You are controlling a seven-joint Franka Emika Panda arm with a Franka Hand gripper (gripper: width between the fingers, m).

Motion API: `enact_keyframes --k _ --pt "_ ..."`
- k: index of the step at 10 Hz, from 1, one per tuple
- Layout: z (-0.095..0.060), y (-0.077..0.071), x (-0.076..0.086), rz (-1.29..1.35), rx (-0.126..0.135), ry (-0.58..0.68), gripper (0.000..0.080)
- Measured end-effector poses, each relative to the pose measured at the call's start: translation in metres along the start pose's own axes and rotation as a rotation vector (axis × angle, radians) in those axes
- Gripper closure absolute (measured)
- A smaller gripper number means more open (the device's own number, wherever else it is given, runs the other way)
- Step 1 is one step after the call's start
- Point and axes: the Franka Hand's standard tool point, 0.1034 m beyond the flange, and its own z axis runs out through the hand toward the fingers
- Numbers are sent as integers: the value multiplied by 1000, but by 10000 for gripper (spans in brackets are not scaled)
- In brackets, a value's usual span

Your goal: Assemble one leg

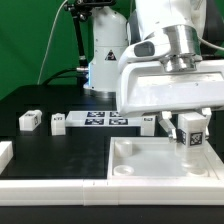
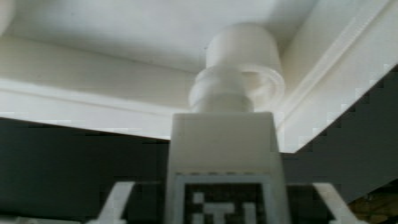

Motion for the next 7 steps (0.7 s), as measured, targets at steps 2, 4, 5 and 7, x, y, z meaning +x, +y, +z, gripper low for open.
enact_keyframes --k 2,4,5,7 --pt "0 -10 0 21 2 1 509" --pt "0 -13 0 21 4 1 509" --pt "0 -15 0 22 5 2 509" --pt "0 -15 0 20 5 6 509"
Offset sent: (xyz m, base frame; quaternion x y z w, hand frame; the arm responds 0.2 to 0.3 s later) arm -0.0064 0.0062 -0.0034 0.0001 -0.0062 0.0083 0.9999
